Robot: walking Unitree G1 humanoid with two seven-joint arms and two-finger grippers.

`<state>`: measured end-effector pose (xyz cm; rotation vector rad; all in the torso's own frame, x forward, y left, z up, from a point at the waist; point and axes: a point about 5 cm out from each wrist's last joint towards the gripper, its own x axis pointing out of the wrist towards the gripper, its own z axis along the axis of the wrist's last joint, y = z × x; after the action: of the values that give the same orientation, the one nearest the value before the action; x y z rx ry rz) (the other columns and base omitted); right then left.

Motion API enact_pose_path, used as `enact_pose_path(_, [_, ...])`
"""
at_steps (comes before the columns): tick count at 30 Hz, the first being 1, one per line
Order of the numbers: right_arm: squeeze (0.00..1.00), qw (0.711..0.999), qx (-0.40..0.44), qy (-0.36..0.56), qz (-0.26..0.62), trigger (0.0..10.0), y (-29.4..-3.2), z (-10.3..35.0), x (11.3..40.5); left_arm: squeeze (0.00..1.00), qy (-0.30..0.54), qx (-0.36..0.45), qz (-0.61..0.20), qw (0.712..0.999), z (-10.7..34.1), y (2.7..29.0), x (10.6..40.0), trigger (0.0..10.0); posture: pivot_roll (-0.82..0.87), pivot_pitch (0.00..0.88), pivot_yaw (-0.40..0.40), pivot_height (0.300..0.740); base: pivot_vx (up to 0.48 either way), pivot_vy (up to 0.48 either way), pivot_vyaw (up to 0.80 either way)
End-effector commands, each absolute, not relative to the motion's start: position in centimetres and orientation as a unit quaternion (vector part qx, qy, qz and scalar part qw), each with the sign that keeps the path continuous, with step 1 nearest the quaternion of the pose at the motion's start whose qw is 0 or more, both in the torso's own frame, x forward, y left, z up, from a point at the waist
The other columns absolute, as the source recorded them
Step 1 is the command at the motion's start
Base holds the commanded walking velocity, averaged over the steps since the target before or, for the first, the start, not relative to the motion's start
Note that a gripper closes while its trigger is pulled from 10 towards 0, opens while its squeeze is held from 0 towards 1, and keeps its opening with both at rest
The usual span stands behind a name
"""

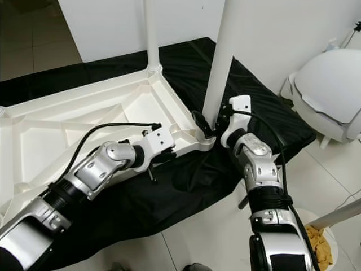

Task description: Building children table

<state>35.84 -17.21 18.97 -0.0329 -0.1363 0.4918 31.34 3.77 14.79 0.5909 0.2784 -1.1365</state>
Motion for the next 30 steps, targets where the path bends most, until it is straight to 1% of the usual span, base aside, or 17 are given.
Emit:
enact_pose_path(1, [0.00,0.969,-0.011,-0.067,0.237,10.0,-17.3,18.8,35.8,0.00,0.206,0.272,-0.560,0.754,11.7,4.3,29.7,0.0,-0.12,0.081,0.051,0.740,0.000,0.000,0.00])
enact_pose_path(7, [0.00,0.969,-0.002,-0.064,0.238,10.0,-16.9,18.3,35.7,0.00,0.213,0.275,-0.539,0.767,11.7,5.8,29.8,0.0,-0.11,0.077,0.040,0.740,0.000,0.000,0.00])
enact_pose_path(8, [0.00,0.969,-0.001,-0.064,0.239,10.0,-16.9,18.3,35.7,0.00,0.213,0.278,-0.533,0.770,11.7,6.0,30.0,4.1,-0.11,0.076,0.037,0.740,0.000,0.000,0.00])
enact_pose_path(10, [0.00,0.969,-0.001,-0.064,0.238,10.0,-16.8,18.3,35.7,0.00,0.213,0.281,-0.527,0.774,11.9,6.1,30.0,4.1,-0.11,0.076,0.037,0.740,0.000,0.000,0.00])
enact_pose_path(11, [0.00,0.969,0.001,-0.064,0.239,10.0,-16.8,18.2,35.6,0.00,0.210,0.278,-0.523,0.778,12.1,5.8,30.1,10.0,-0.12,0.076,0.035,0.740,0.000,0.000,0.00])
enact_pose_path(13, [0.00,0.969,0.002,-0.064,0.240,10.0,-16.8,18.2,35.6,0.00,0.209,0.275,-0.521,0.780,12.3,5.6,30.2,10.0,-0.12,0.076,0.035,0.740,0.000,0.000,0.00])
enact_pose_path(15, [0.00,0.968,0.005,-0.062,0.241,10.0,-16.7,18.0,35.4,0.00,0.199,0.263,-0.519,0.789,13.0,4.6,30.3,10.0,-0.12,0.078,0.033,0.740,0.000,0.000,0.00])
enact_pose_path(16, [0.00,0.968,0.005,-0.062,0.241,10.0,-16.7,18.0,35.4,0.00,0.199,0.263,-0.519,0.789,13.0,4.6,30.3,10.0,-0.12,0.078,0.033,0.740,0.000,0.000,0.00])
enact_pose_path(18, [0.00,0.969,0.005,-0.061,0.239,10.0,-16.7,17.8,35.2,0.00,0.188,0.249,-0.517,0.797,14.0,3.4,30.4,10.0,-0.12,0.079,0.035,0.740,0.000,0.000,0.00])
enact_pose_path(19, [0.00,0.969,0.005,-0.061,0.239,10.0,-16.7,17.8,35.2,0.00,0.188,0.249,-0.517,0.797,14.0,3.4,30.4,10.0,-0.12,0.079,0.035,0.740,0.000,0.000,0.00])
enact_pose_path(22, [0.00,0.970,0.009,-0.058,0.235,10.0,-16.8,17.6,35.1,0.00,0.187,0.229,-0.509,0.809,14.6,2.1,30.7,10.0,-0.13,0.081,0.038,0.740,0.000,0.000,0.00])
enact_pose_path(25, [0.00,0.971,0.018,-0.054,0.234,10.0,-16.8,17.5,35.0,0.00,0.189,0.229,-0.509,0.808,14.4,1.5,30.7,10.0,-0.13,0.083,0.040,0.740,0.000,0.000,0.00])
enact_pose_path(26, [1.00,0.970,0.020,-0.054,0.236,10.0,-16.8,17.4,34.9,0.00,0.192,0.229,-0.508,0.808,14.3,1.3,30.7,10.0,-0.13,0.084,0.042,0.740,0.000,0.000,0.00])
enact_pose_path(30, [1.00,0.969,0.021,-0.055,0.240,10.0,-16.8,17.4,34.8,0.00,0.196,0.228,-0.507,0.808,14.2,1.2,30.7,10.0,-0.13,0.084,0.042,0.740,0.000,0.000,0.00])
